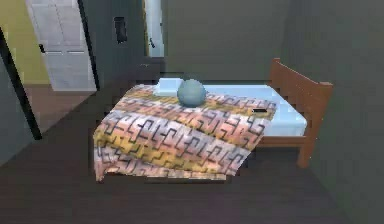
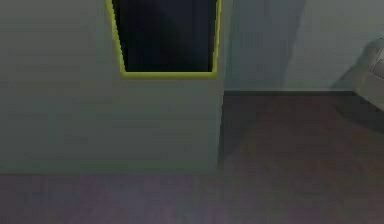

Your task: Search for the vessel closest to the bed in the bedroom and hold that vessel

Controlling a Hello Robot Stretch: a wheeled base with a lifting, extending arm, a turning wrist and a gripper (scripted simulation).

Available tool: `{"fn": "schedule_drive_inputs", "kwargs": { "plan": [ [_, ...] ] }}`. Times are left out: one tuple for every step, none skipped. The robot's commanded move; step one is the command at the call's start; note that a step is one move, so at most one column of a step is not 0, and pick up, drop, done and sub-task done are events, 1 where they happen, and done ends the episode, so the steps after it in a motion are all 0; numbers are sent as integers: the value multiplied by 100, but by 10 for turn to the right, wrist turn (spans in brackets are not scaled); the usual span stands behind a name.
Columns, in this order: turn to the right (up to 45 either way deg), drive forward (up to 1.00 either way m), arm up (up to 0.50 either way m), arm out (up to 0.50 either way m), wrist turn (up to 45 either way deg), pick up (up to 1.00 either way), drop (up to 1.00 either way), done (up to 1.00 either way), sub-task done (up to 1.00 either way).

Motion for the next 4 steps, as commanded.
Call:
{"fn": "schedule_drive_inputs", "kwargs": {
  "plan": [
    [-450,0,0,0,0,0,0,0,0],
    [-60,0,0,0,0,0,0,0,0],
    [0,100,0,0,0,0,0,0,0],
    [-30,0,0,0,0,0,0,0,0]
  ]
}}
